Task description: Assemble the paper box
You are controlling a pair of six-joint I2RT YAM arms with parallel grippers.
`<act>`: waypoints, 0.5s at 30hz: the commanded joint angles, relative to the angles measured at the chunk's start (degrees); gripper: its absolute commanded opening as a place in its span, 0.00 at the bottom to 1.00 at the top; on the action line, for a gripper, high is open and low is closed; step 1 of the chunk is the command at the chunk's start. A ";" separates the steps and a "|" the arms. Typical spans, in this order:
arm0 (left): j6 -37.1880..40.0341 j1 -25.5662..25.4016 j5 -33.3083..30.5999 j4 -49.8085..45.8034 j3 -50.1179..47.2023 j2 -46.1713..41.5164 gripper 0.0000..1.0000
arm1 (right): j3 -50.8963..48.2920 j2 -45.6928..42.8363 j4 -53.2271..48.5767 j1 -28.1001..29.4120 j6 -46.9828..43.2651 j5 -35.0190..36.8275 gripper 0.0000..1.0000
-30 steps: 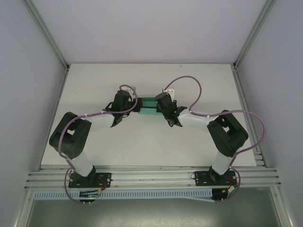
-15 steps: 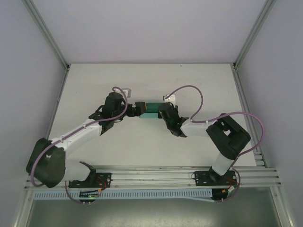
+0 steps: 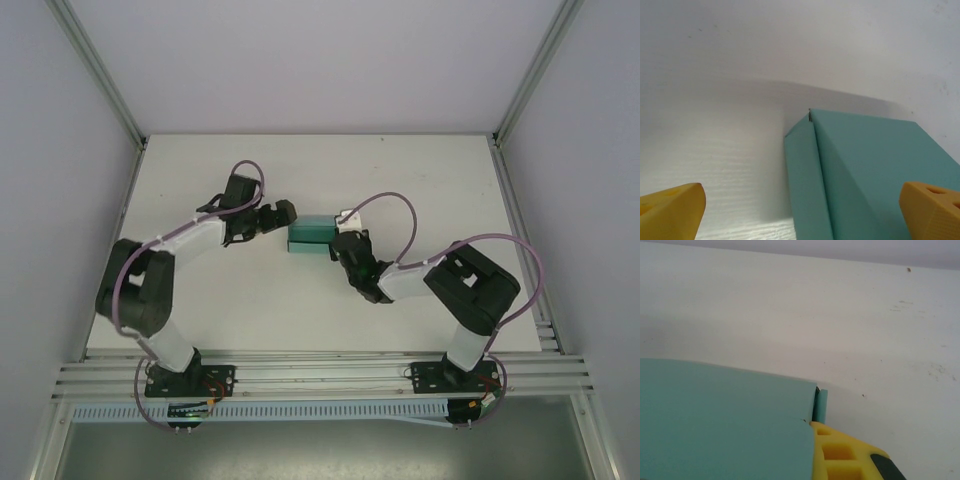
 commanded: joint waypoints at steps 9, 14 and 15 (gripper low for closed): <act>-0.61 0.14 12.91 5.85 2.22 10.35 0.62 | -3.39 -0.53 -6.39 2.13 0.12 -0.57 0.33; -1.09 0.14 13.81 8.61 0.13 12.02 0.48 | -4.75 -5.36 -9.18 3.14 2.84 -1.12 0.50; -1.07 0.14 13.48 8.49 0.15 12.25 0.47 | -5.28 -7.13 -10.03 3.17 3.43 -1.67 0.53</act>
